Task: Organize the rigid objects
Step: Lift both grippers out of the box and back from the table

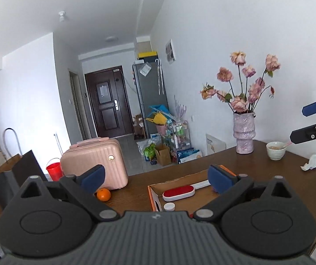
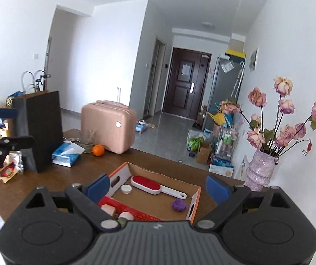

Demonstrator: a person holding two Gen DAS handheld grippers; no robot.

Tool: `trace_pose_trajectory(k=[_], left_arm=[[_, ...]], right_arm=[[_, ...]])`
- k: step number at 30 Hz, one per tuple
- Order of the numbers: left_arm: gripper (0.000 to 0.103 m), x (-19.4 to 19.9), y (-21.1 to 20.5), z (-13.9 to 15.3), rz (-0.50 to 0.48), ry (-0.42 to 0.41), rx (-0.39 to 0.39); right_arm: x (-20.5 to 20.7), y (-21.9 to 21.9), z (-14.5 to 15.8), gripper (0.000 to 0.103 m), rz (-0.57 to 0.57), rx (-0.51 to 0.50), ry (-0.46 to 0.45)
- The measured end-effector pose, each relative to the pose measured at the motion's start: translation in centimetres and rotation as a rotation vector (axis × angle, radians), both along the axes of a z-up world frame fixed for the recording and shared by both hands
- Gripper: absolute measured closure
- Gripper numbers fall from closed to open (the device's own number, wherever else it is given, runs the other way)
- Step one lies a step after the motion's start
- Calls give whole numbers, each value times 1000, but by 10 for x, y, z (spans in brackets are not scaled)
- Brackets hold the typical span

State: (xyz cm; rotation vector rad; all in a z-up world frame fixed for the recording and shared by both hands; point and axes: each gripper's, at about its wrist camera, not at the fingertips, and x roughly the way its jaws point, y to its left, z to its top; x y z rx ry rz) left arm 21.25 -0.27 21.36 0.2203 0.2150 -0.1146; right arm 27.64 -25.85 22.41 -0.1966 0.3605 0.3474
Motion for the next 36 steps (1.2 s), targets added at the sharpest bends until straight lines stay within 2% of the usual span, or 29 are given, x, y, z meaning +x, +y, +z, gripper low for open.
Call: trace_pose_trajectory(k=[3, 6, 7, 9, 12, 15, 18, 20, 22, 23, 26, 32, 36], left_arm=[[0, -35, 7, -11, 47, -32, -37], [0, -85, 18, -47, 81, -67, -54], [0, -101, 22, -62, 96, -69, -57], [0, -129, 31, -89, 116, -83, -75], [0, -161, 44, -124, 154, -63, -78], [0, -193, 55, -156, 210, -113, -123], [0, -213, 62, -192, 272, -116, -152], [0, -214, 64, -212, 273, -79, -136], [0, -204, 63, -219, 281, -24, -90], [0, -202, 65, -221, 292, -24, -106], [0, -201, 69, -221, 298, -23, -164], [0, -186, 54, -232, 269, 10, -128], [0, -161, 38, -242, 221, 70, -142]], right_arm=[[-35, -8, -5, 9, 0, 51, -24], [-82, -18, -27, 5, 28, 100, -90], [-99, -20, -37, 0, 33, 98, -118], [-133, -21, -63, 0, 30, 85, -173], [-178, -18, -103, 0, 31, 53, -221], [-202, -14, -146, 0, -11, 66, -206], [-220, -9, -189, 0, -69, 107, -189], [-233, -4, -213, 0, -118, 100, -187], [-240, -2, -231, 0, -108, 125, -153], [-239, -1, -236, 0, -100, 137, -124], [-232, 4, -240, 0, -153, 104, -118], [-219, -5, -249, 0, -214, 161, -126], [-198, -9, -262, 0, -227, 202, -77]])
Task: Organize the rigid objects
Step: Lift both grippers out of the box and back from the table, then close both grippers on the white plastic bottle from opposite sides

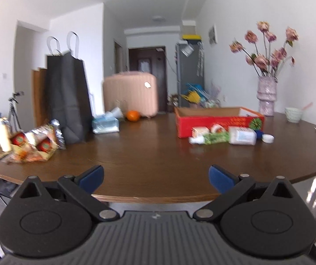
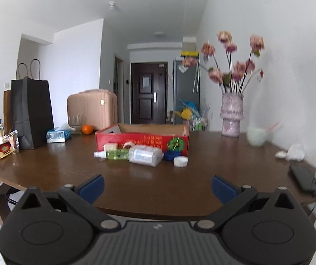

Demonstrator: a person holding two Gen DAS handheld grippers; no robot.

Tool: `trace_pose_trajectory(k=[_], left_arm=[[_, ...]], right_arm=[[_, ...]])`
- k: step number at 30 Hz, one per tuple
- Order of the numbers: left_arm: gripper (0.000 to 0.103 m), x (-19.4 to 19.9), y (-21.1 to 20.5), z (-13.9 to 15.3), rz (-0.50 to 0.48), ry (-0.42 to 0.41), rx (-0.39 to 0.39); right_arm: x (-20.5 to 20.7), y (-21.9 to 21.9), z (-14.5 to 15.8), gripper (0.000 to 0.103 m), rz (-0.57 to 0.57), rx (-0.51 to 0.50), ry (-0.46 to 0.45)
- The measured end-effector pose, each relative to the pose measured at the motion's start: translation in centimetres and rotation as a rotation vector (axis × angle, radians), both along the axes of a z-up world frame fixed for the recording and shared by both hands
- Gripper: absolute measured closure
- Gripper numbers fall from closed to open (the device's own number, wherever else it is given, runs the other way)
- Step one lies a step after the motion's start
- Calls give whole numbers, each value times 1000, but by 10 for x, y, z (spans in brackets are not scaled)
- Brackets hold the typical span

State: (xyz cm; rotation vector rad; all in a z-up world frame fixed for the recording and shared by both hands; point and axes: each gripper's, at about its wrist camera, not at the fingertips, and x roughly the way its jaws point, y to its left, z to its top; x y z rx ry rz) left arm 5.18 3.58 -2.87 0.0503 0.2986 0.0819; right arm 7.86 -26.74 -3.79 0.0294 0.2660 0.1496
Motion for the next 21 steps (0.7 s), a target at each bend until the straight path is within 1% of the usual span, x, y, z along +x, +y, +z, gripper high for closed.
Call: trace_pose_trajectory(k=[2, 5, 7, 9, 11, 12, 14, 15, 16, 17, 19, 20, 21], left_arm=[[0, 16, -10, -4, -41, 24, 13], [0, 44, -24, -6, -95, 39, 49], [0, 69, -32, -5, -135, 50, 51], [0, 101, -40, -3, -161, 74, 29], [0, 133, -46, 0, -204, 98, -22], [0, 151, -50, 1, -240, 102, -49], [2, 182, -60, 1, -300, 102, -67], [9, 197, -66, 0, -322, 109, -68], [17, 215, -72, -1, -348, 118, -76], [21, 231, -77, -3, -368, 134, -89], [36, 268, -86, -8, -399, 205, -119], [38, 286, -90, -10, -406, 242, -132], [42, 301, -92, -13, -420, 261, -154]], right_arm=[[13, -1, -7, 0, -1, 30, 22], [37, -4, -14, 2, -8, 58, 70], [55, -5, -18, 3, -4, 71, 90], [77, -6, -19, 9, 2, 72, 111], [102, -6, -18, 14, 5, 77, 131], [116, -7, -18, 16, 5, 88, 143], [144, -8, -18, 25, 10, 120, 172], [159, -9, -18, 27, 19, 143, 189], [175, -10, -19, 31, 24, 164, 207], [188, -10, -19, 35, 24, 178, 224], [216, -9, -20, 38, 29, 198, 246], [229, -8, -20, 40, 36, 200, 245], [240, -6, -20, 40, 44, 196, 242]])
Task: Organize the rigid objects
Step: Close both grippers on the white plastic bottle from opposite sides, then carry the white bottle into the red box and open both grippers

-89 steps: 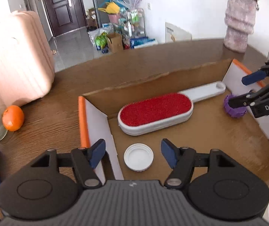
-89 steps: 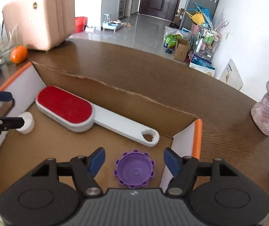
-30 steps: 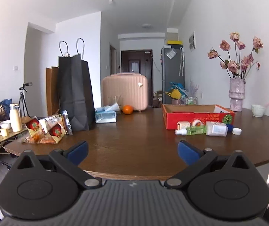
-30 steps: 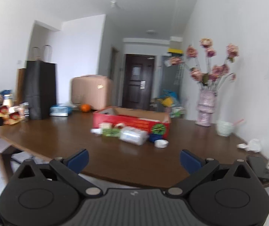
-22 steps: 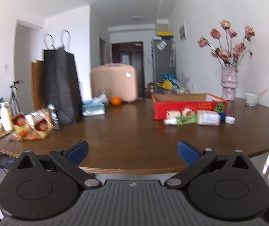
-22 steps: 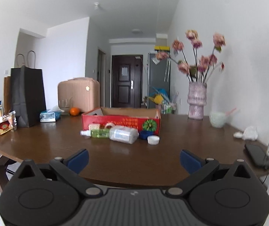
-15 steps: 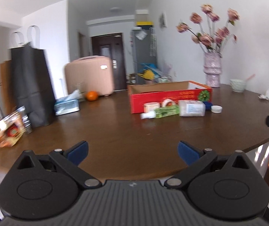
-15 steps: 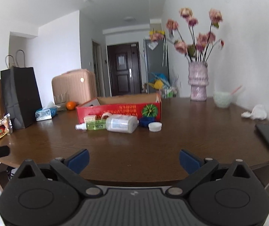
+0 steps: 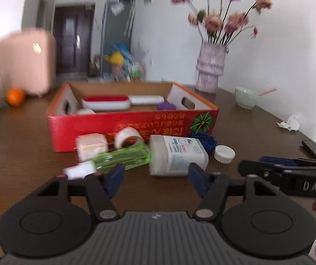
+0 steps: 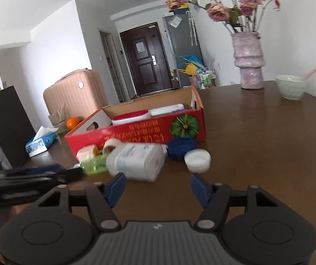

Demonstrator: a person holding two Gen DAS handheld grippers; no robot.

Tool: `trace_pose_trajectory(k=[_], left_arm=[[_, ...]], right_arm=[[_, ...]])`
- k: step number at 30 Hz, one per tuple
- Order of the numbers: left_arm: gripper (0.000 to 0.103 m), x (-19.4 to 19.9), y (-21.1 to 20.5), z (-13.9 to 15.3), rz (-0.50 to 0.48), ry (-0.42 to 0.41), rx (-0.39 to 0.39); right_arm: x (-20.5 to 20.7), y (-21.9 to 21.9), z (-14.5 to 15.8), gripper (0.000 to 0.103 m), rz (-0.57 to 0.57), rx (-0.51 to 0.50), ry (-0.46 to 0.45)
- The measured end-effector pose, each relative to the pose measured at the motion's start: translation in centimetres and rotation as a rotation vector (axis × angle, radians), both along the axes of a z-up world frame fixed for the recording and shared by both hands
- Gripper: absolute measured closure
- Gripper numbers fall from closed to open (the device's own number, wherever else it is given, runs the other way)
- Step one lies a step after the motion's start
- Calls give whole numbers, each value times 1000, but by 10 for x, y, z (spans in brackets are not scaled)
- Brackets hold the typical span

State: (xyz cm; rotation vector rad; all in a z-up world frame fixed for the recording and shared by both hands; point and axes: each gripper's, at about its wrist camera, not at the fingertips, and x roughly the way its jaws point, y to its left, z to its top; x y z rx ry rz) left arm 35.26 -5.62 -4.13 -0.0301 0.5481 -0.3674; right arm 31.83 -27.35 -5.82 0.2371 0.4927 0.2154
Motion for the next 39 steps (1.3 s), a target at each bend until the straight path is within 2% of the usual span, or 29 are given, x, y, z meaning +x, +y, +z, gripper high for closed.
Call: trace_pose_trajectory(k=[3, 5, 6, 10, 12, 14, 18, 21, 28, 32, 36, 39], left_arm=[[50, 34, -1, -5, -10, 52, -64], [58, 50, 0, -9, -37, 103, -123], [65, 56, -1, -12, -51, 131, -137], [68, 61, 0, -17, -59, 158, -169], [71, 61, 3, -16, -52, 171, -186], [72, 59, 5, -14, -40, 197, -203], [72, 29, 6, -7, -62, 234, -190], [72, -12, 14, -6, -77, 255, -188], [73, -97, 37, -1, -50, 275, -194], [73, -113, 44, -3, -21, 254, -203], [71, -113, 54, -5, 42, 257, -219], [71, -111, 59, -6, 42, 262, -237]], right_arm=[[33, 5, -3, 45, 17, 14, 4], [53, 4, -6, 55, 40, 66, 28], [62, 4, -8, 56, 53, 94, 41], [84, 3, -20, 75, 83, 175, 103], [87, -1, -24, 76, 82, 235, 119], [86, 0, -23, 80, 84, 237, 129], [65, 5, -12, 80, 110, 176, 169], [31, 8, -6, 80, 129, 155, 182], [-48, 21, -3, 80, 195, 167, 201], [-64, 27, -3, 80, 197, 172, 190], [-67, 27, -2, 78, 199, 190, 197], [-73, 24, 5, 78, 190, 187, 164]])
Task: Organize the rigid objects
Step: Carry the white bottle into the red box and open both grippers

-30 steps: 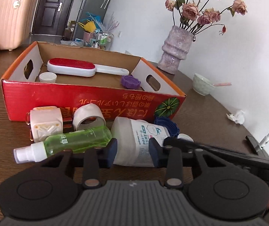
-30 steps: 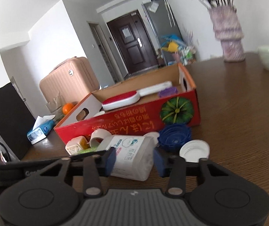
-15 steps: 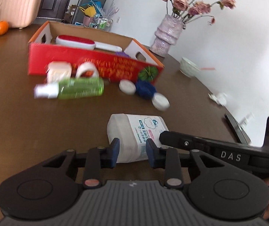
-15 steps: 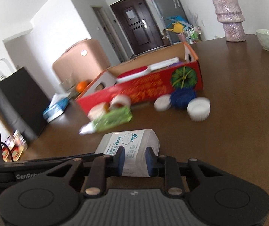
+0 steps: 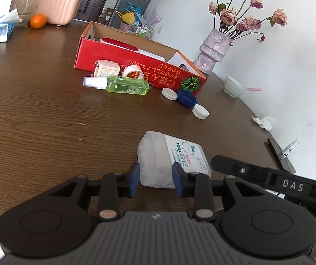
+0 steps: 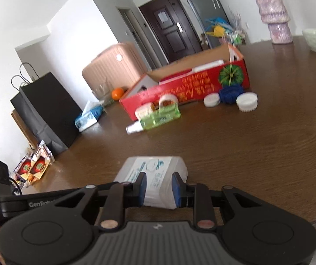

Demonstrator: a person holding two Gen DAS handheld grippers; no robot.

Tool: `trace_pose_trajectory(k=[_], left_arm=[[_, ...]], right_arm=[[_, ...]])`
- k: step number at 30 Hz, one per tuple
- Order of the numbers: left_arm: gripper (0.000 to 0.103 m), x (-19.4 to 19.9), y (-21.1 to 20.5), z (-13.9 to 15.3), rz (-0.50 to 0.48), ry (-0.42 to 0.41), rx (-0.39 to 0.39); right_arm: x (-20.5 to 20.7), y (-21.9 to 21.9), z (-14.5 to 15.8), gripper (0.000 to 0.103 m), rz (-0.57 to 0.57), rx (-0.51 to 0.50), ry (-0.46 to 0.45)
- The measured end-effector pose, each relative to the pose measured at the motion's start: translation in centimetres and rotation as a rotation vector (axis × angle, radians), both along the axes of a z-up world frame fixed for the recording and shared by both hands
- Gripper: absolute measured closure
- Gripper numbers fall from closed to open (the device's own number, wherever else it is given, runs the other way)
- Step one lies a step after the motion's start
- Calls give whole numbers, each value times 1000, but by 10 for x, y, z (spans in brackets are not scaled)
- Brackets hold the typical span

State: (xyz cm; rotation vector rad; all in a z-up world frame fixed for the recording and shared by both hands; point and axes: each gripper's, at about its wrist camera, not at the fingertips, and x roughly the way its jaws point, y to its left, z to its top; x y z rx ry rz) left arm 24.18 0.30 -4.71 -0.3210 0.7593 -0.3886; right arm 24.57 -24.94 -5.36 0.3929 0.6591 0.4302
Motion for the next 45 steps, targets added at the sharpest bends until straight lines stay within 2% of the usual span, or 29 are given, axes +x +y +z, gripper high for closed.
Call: trace_pose_trajectory(k=[6, 9, 12, 13, 14, 15, 16, 21, 24, 28, 31, 33, 36, 40, 43, 45], left_arm=[[69, 6, 1, 0, -12, 7, -14], [52, 11, 1, -2, -1, 9, -23], [54, 20, 0, -6, -24, 18, -42], [62, 24, 0, -8, -40, 27, -67], [65, 27, 0, -9, -62, 35, -99], [67, 29, -1, -9, -51, 31, -95], [69, 31, -4, -8, -47, 20, -83], [70, 52, -2, 1, -50, 17, -135], [71, 78, -10, 16, -64, -47, -87], [70, 130, -18, 50, -87, -156, -65], [71, 185, -22, 70, -98, -193, -53], [71, 229, -26, 75, -103, -176, -36], [71, 291, -31, 68, -92, -103, -13], [71, 356, -37, 39, -64, 38, 16], [71, 374, -42, 21, -44, 81, 68], [72, 375, -47, 16, -35, 72, 112]], right_arm=[[5, -3, -1, 77, -27, -3, 13], [9, -2, -5, 72, -30, 6, 27], [17, -1, -9, 71, -30, 15, 46], [20, 0, -11, 71, -25, 22, 51], [23, 0, -13, 74, -17, 33, 60], [27, 1, -15, 80, -2, 48, 71], [29, 2, -15, 80, -7, 49, 73], [46, 0, -3, 80, -10, 37, 43], [67, -3, 10, 80, -6, 53, 12], [111, -2, 42, 80, -25, 12, -90], [164, -3, 67, 80, -46, -17, -139], [205, -1, 75, 80, -61, -54, -149], [275, -1, 72, 80, -67, -54, -81], [354, -2, 50, 80, -65, -54, 50], [382, 3, 28, 81, -85, -76, 124], [390, 12, 17, 77, -74, -113, 147]])
